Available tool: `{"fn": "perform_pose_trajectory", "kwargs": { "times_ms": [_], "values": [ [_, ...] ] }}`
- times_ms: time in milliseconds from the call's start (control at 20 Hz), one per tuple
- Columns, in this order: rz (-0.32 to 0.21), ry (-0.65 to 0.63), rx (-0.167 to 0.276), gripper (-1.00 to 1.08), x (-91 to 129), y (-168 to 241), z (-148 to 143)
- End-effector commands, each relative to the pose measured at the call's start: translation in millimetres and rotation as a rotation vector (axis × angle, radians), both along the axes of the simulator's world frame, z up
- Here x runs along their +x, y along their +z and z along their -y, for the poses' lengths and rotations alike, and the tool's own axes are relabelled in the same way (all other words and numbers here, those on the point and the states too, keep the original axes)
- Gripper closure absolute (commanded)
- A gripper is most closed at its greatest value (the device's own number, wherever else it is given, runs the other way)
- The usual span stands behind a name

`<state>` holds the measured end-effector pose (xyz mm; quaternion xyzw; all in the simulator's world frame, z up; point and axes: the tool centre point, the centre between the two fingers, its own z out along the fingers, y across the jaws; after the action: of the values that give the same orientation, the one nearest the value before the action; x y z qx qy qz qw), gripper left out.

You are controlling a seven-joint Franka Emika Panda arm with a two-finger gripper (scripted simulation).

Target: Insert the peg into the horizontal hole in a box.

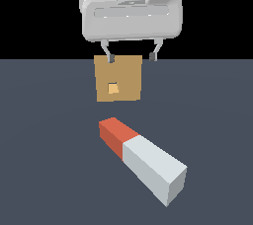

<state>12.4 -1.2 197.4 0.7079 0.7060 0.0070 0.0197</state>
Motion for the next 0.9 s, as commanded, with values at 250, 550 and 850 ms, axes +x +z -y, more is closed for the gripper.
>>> {"fn": "perform_pose_trajectory", "kwargs": {
  "times_ms": [250, 550, 850],
  "values": [
    [-0.001, 0.012, 0.0, -0.92, -0.3, -2.3, 2.4],
    [-0.004, 0.058, 0.001, -0.92, -1.2, -11.0, 11.5],
    [-0.009, 0.14, 0.002, -0.92, -1.8, -26.5, 27.6]
  ]
}}
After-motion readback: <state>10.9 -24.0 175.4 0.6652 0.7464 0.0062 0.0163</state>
